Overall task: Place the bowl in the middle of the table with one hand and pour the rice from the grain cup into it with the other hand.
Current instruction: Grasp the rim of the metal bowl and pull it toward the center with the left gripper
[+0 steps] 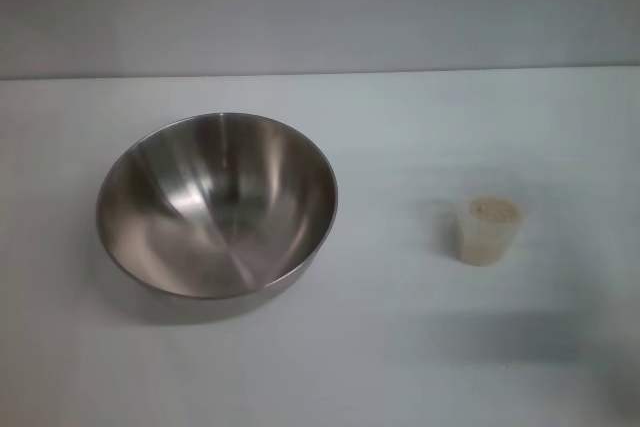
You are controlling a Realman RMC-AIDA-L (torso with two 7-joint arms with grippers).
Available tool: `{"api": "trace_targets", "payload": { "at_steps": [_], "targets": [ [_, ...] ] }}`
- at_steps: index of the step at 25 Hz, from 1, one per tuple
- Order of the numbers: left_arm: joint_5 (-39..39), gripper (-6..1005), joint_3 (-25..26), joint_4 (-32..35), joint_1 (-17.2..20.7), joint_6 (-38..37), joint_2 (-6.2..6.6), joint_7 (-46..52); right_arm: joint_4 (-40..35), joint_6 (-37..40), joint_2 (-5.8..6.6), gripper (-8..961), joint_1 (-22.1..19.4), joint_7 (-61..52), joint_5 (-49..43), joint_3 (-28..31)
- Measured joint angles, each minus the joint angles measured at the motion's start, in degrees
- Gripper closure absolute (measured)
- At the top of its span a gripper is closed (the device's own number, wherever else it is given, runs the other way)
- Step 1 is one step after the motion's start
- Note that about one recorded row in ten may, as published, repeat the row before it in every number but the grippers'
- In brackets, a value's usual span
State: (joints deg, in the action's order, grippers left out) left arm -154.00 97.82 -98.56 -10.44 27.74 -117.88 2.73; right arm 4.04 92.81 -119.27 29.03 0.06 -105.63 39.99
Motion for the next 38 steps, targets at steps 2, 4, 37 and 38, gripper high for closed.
{"api": "trace_targets", "payload": {
  "at_steps": [2, 4, 37, 38],
  "targets": [
    [0.1, 182, 2.5, -2.3, -1.5, 9.0, 0.01, -1.8, 0.1, 0.0, 0.00, 353, 0.0, 0.0, 0.0, 0.0],
    [0.3, 183, 4.0, -3.8, -2.8, 15.8, -0.06, -3.6, 0.2, 0.0, 0.00, 353, 0.1, 0.0, 0.0, -0.1],
    [0.8, 202, 7.7, 6.2, -10.9, 45.7, -0.36, -10.2, 0.4, -0.5, 0.18, 353, 0.7, 0.1, -0.1, 0.0],
    [0.8, 203, 7.7, 6.7, -11.2, 45.6, -0.35, -10.4, 0.4, -0.5, 0.18, 353, 0.7, 0.1, -0.1, 0.0]
  ]
}}
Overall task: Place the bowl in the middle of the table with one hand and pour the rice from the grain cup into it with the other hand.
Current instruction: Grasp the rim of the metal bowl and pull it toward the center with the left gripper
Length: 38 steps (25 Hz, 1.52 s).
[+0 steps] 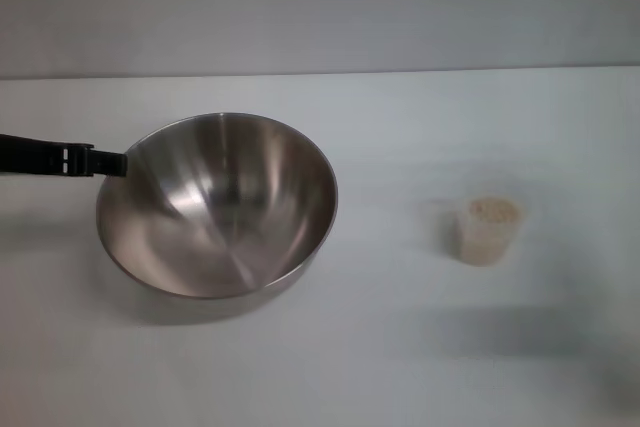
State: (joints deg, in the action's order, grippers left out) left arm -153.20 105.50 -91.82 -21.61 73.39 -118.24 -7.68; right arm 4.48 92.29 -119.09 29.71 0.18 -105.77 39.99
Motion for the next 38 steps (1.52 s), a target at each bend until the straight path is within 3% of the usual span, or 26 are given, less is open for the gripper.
{"api": "trace_targets", "payload": {
  "at_steps": [19, 33, 38],
  "targets": [
    [0.4, 214, -0.3, 7.8, -1.8, -2.4, -0.03, -2.7, 0.0, 0.0, -0.08, 353, -0.4, 0.0, 0.1, -0.2],
    [0.4, 222, -2.0, 9.7, -2.6, -2.8, -0.06, -2.9, 0.0, 0.2, -0.09, 354, -0.6, 0.0, 0.1, -0.1],
    [0.4, 476, -2.5, 9.7, -2.7, -2.8, -0.06, -2.9, 0.0, 0.4, -0.09, 354, -0.7, 0.0, 0.1, -0.1]
  ]
}}
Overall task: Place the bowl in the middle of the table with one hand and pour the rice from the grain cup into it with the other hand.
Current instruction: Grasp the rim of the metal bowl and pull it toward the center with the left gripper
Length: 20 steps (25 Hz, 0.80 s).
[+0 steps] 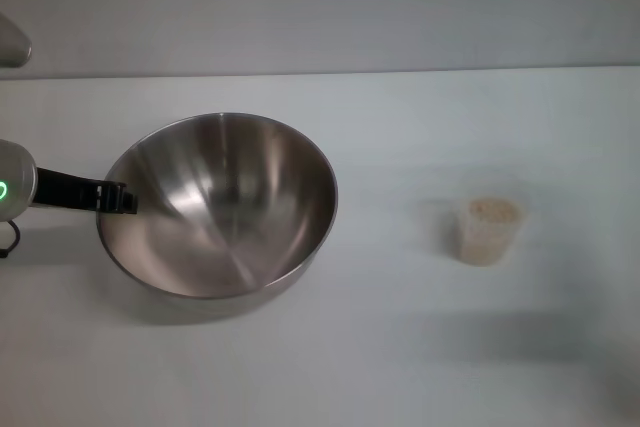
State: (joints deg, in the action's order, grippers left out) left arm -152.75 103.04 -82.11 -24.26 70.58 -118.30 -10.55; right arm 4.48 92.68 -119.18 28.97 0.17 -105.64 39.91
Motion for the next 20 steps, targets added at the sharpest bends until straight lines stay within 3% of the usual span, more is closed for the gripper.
{"api": "trace_targets", "payload": {
  "at_steps": [4, 11, 20],
  "targets": [
    [0.0, 683, -0.3, 0.0, 0.0, 0.0, 0.00, 0.0, -0.1, 0.0, 0.00, 354, -0.1, 0.0, 0.0, -0.1],
    [0.0, 693, -0.9, 0.0, 0.0, 0.0, -0.05, 0.0, -0.2, 0.2, 0.00, 354, -0.3, 0.0, 0.0, -0.3],
    [0.0, 821, -0.9, 0.1, -0.1, -0.1, -0.09, 0.0, 0.0, 0.4, 0.00, 354, -0.7, 0.0, -0.3, -0.2]
  ]
}}
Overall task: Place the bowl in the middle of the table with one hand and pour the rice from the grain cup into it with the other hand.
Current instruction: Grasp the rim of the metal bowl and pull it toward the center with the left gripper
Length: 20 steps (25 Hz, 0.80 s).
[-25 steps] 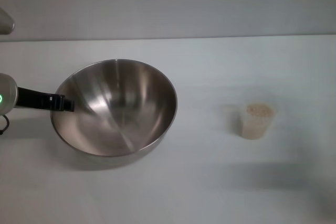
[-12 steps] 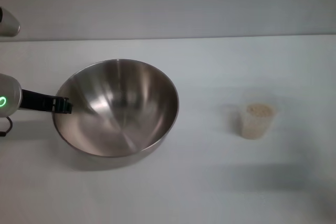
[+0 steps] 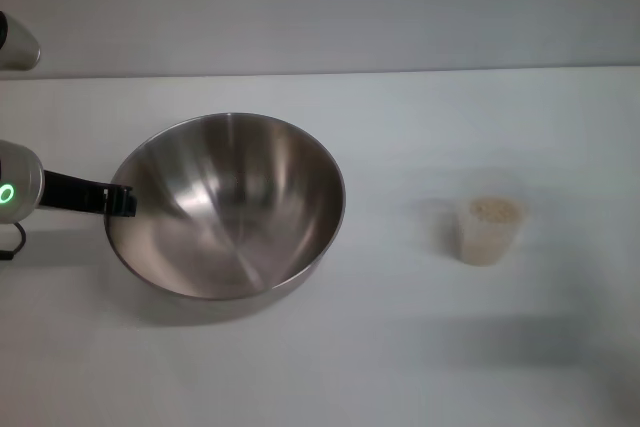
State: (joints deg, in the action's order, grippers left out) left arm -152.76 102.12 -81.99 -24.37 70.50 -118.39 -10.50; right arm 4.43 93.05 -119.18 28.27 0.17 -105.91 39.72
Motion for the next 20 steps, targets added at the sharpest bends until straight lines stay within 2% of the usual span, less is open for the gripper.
{"api": "trace_targets", "payload": {
  "at_steps": [20],
  "targets": [
    [0.0, 920, 0.4, -0.2, -0.5, 0.4, 0.12, 0.1, 0.0, 0.8, 0.00, 354, -0.4, 0.0, -0.1, -0.2]
  ]
}}
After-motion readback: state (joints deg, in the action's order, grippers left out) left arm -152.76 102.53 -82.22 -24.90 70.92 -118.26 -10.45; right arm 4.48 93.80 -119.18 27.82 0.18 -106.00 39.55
